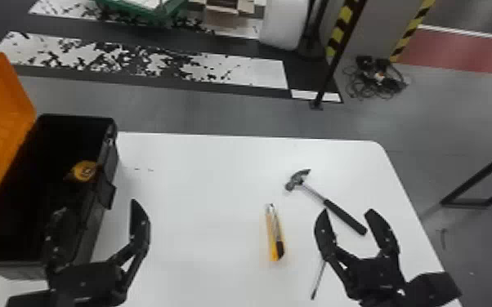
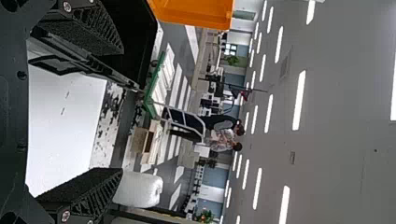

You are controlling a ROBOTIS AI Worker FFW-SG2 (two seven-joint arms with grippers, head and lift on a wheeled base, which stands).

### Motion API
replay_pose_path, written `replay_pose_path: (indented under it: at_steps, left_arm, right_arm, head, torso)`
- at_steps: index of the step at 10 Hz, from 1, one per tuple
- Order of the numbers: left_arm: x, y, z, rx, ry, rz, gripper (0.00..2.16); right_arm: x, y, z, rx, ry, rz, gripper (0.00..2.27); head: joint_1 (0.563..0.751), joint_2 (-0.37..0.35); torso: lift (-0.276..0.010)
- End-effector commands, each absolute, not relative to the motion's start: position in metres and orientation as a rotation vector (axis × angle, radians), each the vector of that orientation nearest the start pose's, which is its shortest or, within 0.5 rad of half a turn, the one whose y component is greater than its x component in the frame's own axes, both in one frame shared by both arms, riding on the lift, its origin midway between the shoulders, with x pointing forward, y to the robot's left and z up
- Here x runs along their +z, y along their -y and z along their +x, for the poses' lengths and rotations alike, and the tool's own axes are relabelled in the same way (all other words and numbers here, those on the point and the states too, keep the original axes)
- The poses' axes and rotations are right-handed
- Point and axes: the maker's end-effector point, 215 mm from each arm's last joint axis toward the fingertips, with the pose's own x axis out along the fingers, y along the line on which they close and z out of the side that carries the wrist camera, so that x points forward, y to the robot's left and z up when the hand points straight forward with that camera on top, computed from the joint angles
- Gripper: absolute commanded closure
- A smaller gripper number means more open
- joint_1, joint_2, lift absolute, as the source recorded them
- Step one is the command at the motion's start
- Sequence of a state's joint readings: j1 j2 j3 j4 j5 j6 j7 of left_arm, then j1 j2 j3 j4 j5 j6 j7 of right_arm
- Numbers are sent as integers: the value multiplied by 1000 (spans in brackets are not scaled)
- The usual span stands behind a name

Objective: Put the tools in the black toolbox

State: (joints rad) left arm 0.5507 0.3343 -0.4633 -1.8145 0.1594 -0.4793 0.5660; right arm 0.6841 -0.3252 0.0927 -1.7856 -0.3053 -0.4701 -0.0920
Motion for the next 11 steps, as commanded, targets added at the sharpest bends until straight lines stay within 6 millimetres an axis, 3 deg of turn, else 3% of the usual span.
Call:
replay_pose_path:
  at_steps: [1,11]
  left_arm:
    - [-392,-167,358,68,7,-155,100]
    - [-390,-162,359,52,10,-158,100]
  right_arm:
    - [-415,271,354,42,-42,76,137]
    - [-415,272,353,41,-38,75,137]
  head:
    - [695,-169]
    - [695,-173]
  torso:
    - [-39]
    - [-39]
